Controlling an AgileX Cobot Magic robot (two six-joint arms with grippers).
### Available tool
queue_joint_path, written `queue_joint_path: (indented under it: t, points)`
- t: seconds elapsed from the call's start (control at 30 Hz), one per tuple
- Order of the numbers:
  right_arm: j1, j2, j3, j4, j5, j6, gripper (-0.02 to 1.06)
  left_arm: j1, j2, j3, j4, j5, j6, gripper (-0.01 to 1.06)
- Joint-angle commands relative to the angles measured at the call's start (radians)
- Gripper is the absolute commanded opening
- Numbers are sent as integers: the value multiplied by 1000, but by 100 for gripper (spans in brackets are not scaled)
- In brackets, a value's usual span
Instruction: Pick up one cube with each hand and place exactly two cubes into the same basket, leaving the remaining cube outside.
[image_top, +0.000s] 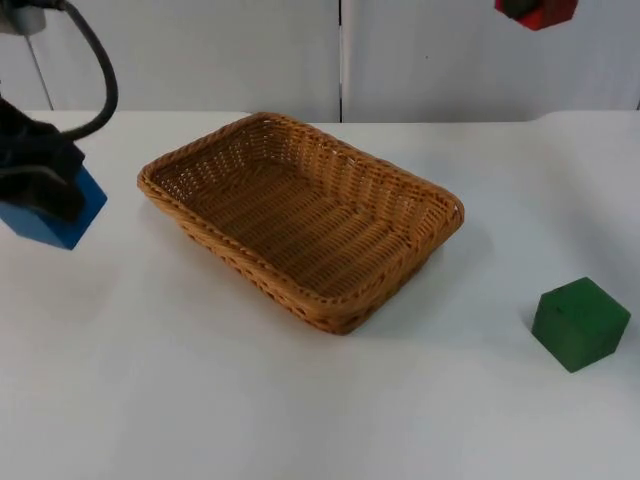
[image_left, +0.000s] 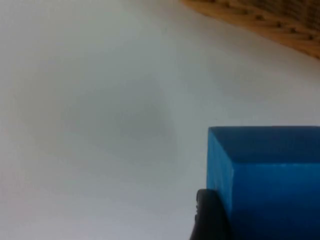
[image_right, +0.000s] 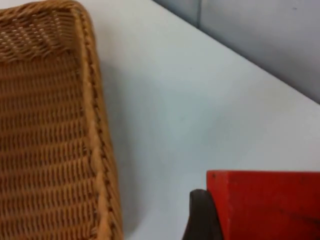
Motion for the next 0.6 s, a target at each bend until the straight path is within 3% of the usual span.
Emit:
queue_joint_path:
  t: [0.0, 0.4, 0.57]
  points:
    - [18, -18, -4, -1, 13, -1, 0, -3, -8, -15, -24, -4, -8, 0]
    - [106, -18, 1, -10, 72, 5, 0, -3, 39, -93, -52, -1, -8, 0]
    - [144, -18, 70, -10, 61, 19, 0, -3, 122, -166, -87, 27, 4, 0]
